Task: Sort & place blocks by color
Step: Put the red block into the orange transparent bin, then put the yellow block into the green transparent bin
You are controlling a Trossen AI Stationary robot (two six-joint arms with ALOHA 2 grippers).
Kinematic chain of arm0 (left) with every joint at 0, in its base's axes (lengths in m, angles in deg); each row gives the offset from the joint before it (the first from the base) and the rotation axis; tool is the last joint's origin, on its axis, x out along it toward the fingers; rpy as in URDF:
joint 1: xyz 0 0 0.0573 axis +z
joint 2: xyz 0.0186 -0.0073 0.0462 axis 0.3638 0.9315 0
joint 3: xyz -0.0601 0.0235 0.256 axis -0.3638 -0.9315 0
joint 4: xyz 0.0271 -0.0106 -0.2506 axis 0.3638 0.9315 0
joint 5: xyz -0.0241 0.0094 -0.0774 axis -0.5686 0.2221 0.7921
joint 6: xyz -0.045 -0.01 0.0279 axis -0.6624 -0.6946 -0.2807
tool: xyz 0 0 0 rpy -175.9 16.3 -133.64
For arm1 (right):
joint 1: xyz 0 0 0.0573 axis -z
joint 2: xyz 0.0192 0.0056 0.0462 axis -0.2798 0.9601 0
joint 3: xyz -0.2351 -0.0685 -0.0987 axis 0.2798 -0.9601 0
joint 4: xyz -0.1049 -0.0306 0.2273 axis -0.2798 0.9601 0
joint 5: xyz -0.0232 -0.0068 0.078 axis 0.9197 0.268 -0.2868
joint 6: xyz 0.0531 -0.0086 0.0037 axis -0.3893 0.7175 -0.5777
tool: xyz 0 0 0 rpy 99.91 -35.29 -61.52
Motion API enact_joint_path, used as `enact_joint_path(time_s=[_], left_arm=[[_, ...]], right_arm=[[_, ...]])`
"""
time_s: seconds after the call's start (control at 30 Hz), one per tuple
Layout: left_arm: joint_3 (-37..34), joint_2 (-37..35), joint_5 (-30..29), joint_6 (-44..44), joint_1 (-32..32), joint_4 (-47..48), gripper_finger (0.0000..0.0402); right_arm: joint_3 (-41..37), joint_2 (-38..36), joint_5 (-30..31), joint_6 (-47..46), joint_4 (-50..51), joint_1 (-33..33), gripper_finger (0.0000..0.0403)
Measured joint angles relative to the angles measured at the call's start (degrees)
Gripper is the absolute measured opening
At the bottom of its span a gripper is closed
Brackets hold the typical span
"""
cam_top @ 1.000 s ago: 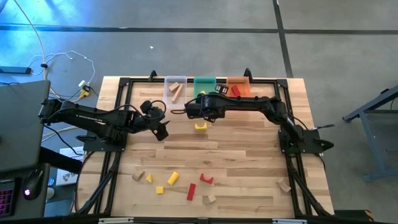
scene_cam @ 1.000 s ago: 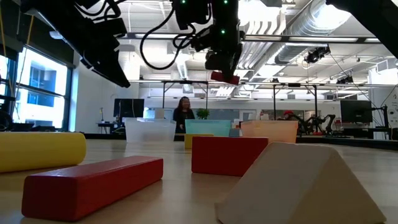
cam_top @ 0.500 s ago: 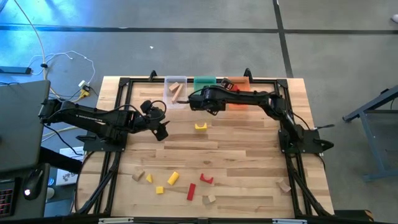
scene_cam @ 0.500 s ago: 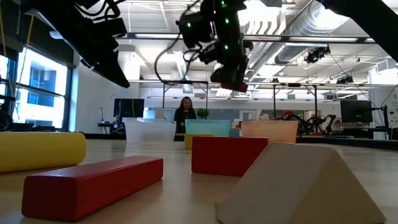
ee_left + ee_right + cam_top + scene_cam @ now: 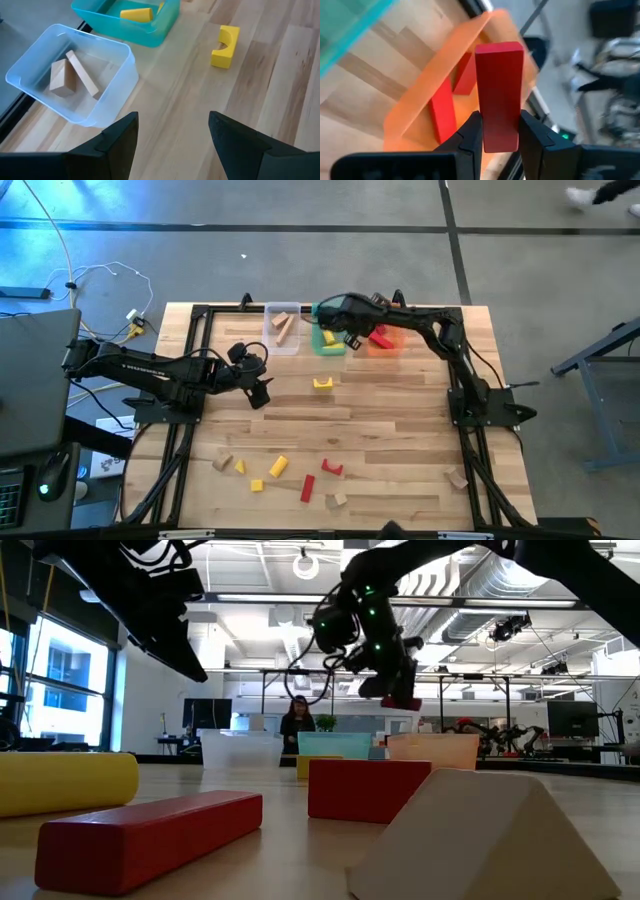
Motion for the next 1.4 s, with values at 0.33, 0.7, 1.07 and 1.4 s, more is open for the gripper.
enact_joint_path(time_s=[0.33, 0.7, 1.07, 1.4], left_arm=[[0.00, 0.00, -0.13, 0.25, 0.00, 0.00, 0.0226], [-0.02, -0.02, 7.72, -2.70, -0.07, -0.02, 0.0226], [-0.02, -0.01, 9.83, -15.90, -5.79, -0.08, 0.0226], [0.00, -0.02, 9.86, -20.60, -12.53, -3.67, 0.0226]], right_arm=[[0.00, 0.00, -17.01, 0.95, -1.46, 10.32, 0.0069], [0.00, -0.02, -18.50, 1.60, -1.70, 12.79, 0.0132], [0.00, -0.02, -16.04, 3.55, -1.63, 10.76, 0.0189], [0.22, -0.14, -11.83, 4.54, 2.38, 6.73, 0.0181]])
